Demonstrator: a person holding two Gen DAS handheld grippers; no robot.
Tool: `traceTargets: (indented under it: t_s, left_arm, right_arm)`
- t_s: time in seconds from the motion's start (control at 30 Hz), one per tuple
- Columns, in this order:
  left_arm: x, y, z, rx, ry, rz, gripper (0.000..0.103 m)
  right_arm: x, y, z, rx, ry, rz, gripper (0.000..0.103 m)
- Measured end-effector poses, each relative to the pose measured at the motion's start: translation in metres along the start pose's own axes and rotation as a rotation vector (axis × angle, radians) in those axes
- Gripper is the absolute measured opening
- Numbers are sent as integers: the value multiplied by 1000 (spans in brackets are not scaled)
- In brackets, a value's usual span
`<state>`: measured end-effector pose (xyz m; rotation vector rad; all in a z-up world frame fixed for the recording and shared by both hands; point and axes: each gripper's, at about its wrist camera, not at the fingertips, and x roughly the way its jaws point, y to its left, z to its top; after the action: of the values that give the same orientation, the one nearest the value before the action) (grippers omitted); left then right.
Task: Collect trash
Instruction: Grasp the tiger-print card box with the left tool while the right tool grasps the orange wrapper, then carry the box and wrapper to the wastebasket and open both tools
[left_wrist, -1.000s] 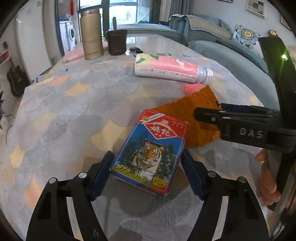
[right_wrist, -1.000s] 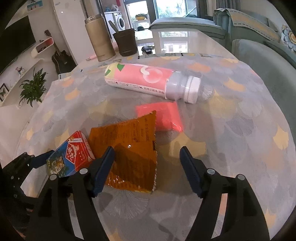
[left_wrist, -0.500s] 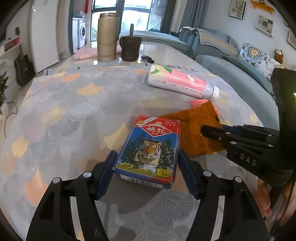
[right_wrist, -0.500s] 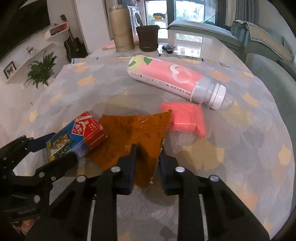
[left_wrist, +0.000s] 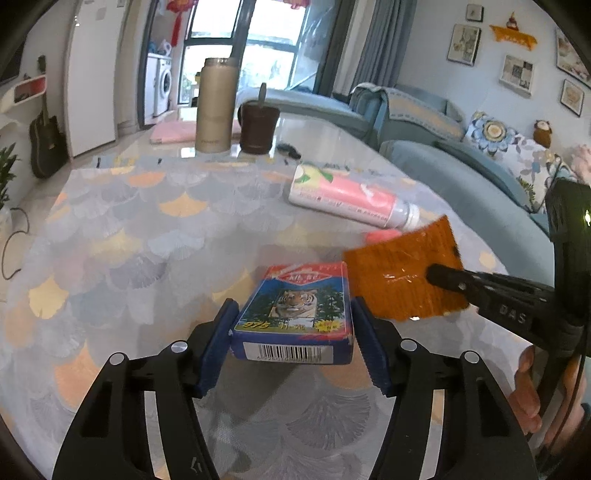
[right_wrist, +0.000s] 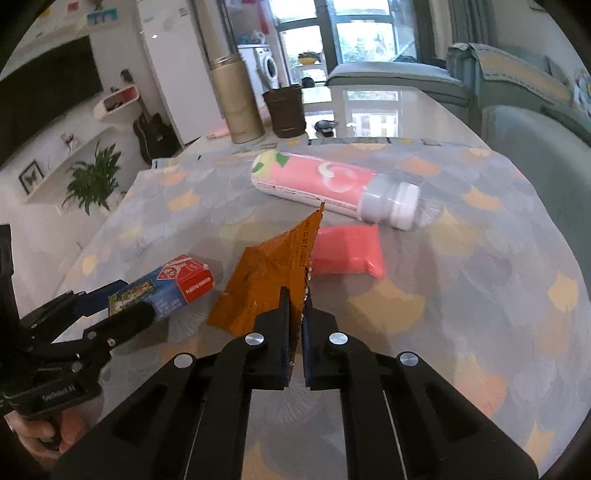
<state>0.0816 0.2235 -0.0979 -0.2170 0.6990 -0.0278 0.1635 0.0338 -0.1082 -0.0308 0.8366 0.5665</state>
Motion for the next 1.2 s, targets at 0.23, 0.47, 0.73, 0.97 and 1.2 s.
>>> traceTargets:
  t_s: [0.23, 0.47, 0.73, 0.97, 1.2]
  left_arm:
    - [-9, -15, -6, 27, 56, -53, 60]
    - [5, -35, -20, 93, 182, -19, 61]
    - [36, -44, -11, 125, 293, 26, 72]
    - [28, -71, -9, 204, 280, 54, 58]
    - [-23, -133, 19, 249, 135, -76, 58]
  right_arm:
    - [-66, -24, -20, 5, -69, -12, 3]
    - [-116, -61, -60, 81, -68, -86, 3]
    - [-160, -98, -97, 171, -90, -151, 3]
    - [-200, -107, -101, 170, -132, -267, 3]
    - [-250, -123, -102, 201, -184, -367, 3]
